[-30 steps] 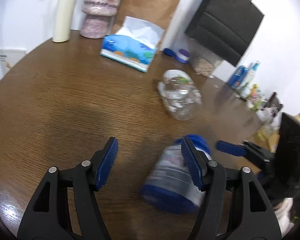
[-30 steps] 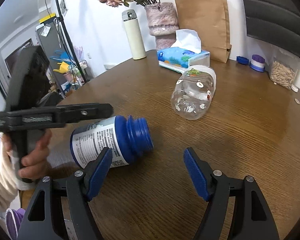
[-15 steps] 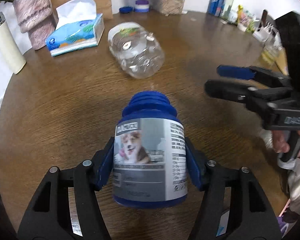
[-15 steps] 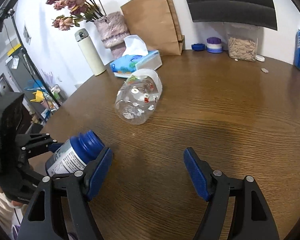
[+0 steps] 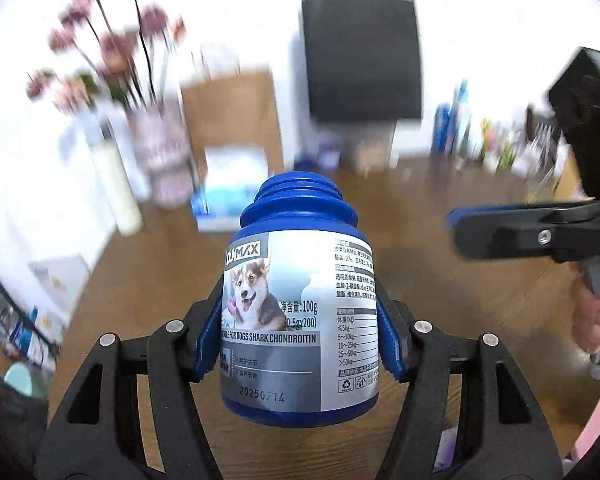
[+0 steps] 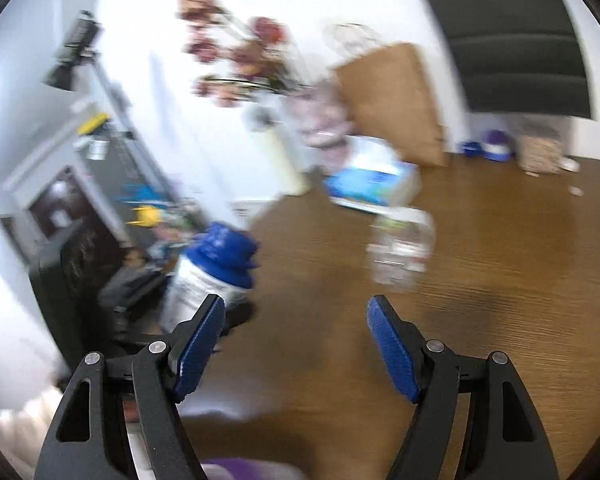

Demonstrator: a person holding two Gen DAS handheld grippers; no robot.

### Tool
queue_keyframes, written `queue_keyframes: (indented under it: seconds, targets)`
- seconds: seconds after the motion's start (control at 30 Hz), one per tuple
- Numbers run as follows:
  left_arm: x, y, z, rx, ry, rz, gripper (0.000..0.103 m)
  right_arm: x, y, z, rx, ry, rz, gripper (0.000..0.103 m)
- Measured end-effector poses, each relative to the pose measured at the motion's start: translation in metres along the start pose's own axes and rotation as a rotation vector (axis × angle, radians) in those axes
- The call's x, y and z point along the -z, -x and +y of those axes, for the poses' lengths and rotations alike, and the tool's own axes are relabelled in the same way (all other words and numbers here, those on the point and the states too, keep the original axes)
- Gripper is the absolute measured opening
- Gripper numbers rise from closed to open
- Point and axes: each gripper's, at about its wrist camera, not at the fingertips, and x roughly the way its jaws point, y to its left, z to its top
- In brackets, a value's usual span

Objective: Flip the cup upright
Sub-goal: 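Grasp the upright bottle with the right tool while the left tool holds it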

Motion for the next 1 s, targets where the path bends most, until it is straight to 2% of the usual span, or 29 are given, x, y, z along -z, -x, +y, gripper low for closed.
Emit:
queue_keyframes:
  seconds: [0.07, 0.13, 0.17, 0.3, 0.33, 0.37, 0.4, 0.5, 0.57, 0.6, 0.67, 0.73, 0.9, 1.0]
  targets:
    - [0.001, 0.028, 0.002, 0.021, 0.014, -0.093, 0.060, -0.010, 0.005, 0.032, -0.085, 0.029, -0.004, 0.079]
    - [0.005, 0.055, 0.002, 0.013, 0.026, -0.209, 0.060, -0.015, 0.004, 0.057, -0.127, 0.050, 0.002, 0.079]
    - [0.009, 0.068, 0.001, -0.004, 0.018, -0.253, 0.060, -0.019, 0.003, 0.070, -0.150, 0.049, 0.006, 0.082]
    - [0.021, 0.088, 0.001, -0.009, 0.005, -0.305, 0.060, -0.022, -0.002, 0.104, -0.241, 0.046, 0.016, 0.082]
    - [0.025, 0.092, 0.001, -0.005, 0.005, -0.324, 0.060, -0.021, -0.004, 0.111, -0.252, 0.051, 0.024, 0.080]
    - [0.027, 0.096, 0.001, -0.007, 0.004, -0.340, 0.060, -0.019, -0.007, 0.120, -0.255, 0.061, 0.031, 0.065]
    - [0.029, 0.100, 0.002, -0.021, 0.009, -0.352, 0.060, -0.017, -0.009, 0.126, -0.238, 0.075, 0.034, 0.064]
    - [0.032, 0.105, 0.014, 0.024, 0.047, -0.330, 0.060, -0.005, -0.009, 0.153, -0.163, 0.179, 0.006, 0.063]
    - [0.035, 0.106, 0.020, 0.052, 0.057, -0.295, 0.063, 0.005, -0.009, 0.170, -0.101, 0.272, -0.023, 0.063]
    - [0.036, 0.107, 0.023, 0.063, 0.063, -0.280, 0.065, 0.011, -0.008, 0.177, -0.074, 0.315, -0.042, 0.059]
    - [0.042, 0.105, 0.031, 0.100, 0.088, -0.255, 0.059, 0.027, -0.014, 0.191, -0.013, 0.404, -0.069, 0.059]
    - [0.049, 0.098, 0.039, 0.150, 0.132, -0.222, 0.059, 0.041, -0.021, 0.194, 0.036, 0.442, -0.094, 0.059]
    - [0.066, 0.084, 0.040, 0.140, 0.198, -0.197, 0.059, 0.060, -0.036, 0.181, 0.034, 0.465, -0.128, 0.059]
    - [0.074, 0.074, 0.035, 0.100, 0.195, -0.178, 0.059, 0.066, -0.043, 0.167, 0.015, 0.454, -0.127, 0.059]
